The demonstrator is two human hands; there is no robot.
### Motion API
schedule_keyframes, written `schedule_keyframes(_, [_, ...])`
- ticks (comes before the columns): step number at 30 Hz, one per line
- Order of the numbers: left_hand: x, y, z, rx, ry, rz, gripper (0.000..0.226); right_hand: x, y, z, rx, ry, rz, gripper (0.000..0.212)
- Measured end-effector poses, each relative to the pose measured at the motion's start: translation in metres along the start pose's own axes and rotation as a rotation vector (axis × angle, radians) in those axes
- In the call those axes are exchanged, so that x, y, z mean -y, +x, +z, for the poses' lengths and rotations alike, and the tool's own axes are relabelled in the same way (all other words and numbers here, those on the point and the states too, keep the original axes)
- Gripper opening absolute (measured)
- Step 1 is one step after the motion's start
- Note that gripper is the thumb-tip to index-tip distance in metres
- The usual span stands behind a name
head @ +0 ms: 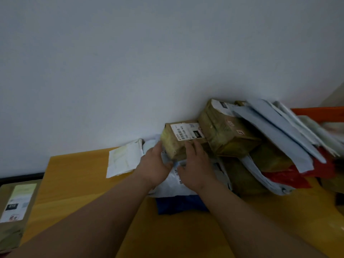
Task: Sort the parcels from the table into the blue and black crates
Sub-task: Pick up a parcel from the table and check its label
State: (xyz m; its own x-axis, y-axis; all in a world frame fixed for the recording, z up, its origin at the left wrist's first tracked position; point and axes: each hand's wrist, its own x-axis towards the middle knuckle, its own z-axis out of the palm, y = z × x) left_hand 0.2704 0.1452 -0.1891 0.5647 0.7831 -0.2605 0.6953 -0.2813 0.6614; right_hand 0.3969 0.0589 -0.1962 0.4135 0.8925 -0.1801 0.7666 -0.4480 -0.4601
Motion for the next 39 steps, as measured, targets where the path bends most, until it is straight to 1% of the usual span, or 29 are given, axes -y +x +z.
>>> schedule_keyframes(1, [-0.003, 0.006, 0.001, -0.001, -0.085, -0.017, 0.068, 0.002, 0.003, 0.002, -0.001, 0.025, -0.016, 0.079])
schedule_keyframes(3, [-0.007, 0.016, 0.002, 0.019, -0.184, -0.072, 0.065, 0.009, 0.007, 0.007, -0.012, 0.030, -0.080, 0.075])
schedule_keyframes(5, [-0.005, 0.023, 0.003, -0.010, -0.224, -0.087, 0.062, 0.016, 0.009, 0.009, 0.005, 0.022, -0.175, 0.072])
schedule_keyframes(6, [-0.004, 0.024, 0.002, -0.034, -0.214, -0.077, 0.062, 0.019, 0.009, 0.008, 0.016, 0.015, -0.211, 0.072])
schedule_keyframes(8, [0.000, 0.026, 0.002, -0.058, -0.164, -0.044, 0.070, 0.019, 0.011, 0.004, 0.005, -0.025, -0.253, 0.068])
schedule_keyframes(11, [0.003, 0.031, 0.003, -0.066, 0.025, -0.032, 0.077, 0.014, 0.014, -0.003, -0.104, -0.176, -0.306, 0.051])
schedule_keyframes(13, [0.001, 0.034, 0.005, -0.064, 0.147, -0.018, 0.076, 0.010, 0.018, -0.012, -0.164, -0.224, -0.274, 0.046])
schedule_keyframes(17, [-0.003, 0.038, 0.008, -0.084, 0.238, -0.050, 0.068, -0.001, 0.025, -0.040, -0.235, -0.319, -0.204, 0.065])
schedule_keyframes(21, [-0.007, 0.034, 0.014, -0.117, 0.270, -0.033, 0.066, -0.018, 0.023, -0.064, -0.188, -0.479, -0.066, 0.081])
schedule_keyframes(24, [-0.008, 0.030, 0.019, -0.121, 0.270, -0.016, 0.070, -0.031, 0.021, -0.069, -0.103, -0.528, 0.017, 0.080])
schedule_keyframes(26, [-0.008, 0.026, 0.021, -0.122, 0.295, -0.025, 0.073, -0.036, 0.020, -0.069, -0.100, -0.500, 0.051, 0.080])
schedule_keyframes(29, [-0.007, 0.017, 0.021, -0.113, 0.301, -0.036, 0.076, -0.038, 0.020, -0.070, -0.170, -0.466, 0.065, 0.080])
schedule_keyframes(33, [-0.005, 0.006, 0.017, -0.113, 0.271, -0.058, 0.073, -0.037, 0.013, -0.066, -0.304, -0.427, 0.046, 0.063])
schedule_keyframes(37, [-0.013, -0.009, 0.011, -0.179, 0.237, -0.029, 0.068, -0.035, -0.001, -0.060, -0.514, -0.379, -0.010, 0.054])
schedule_keyframes(39, [-0.023, -0.016, 0.008, -0.238, 0.175, -0.004, 0.062, -0.030, -0.012, -0.062, -0.604, -0.367, -0.040, 0.049])
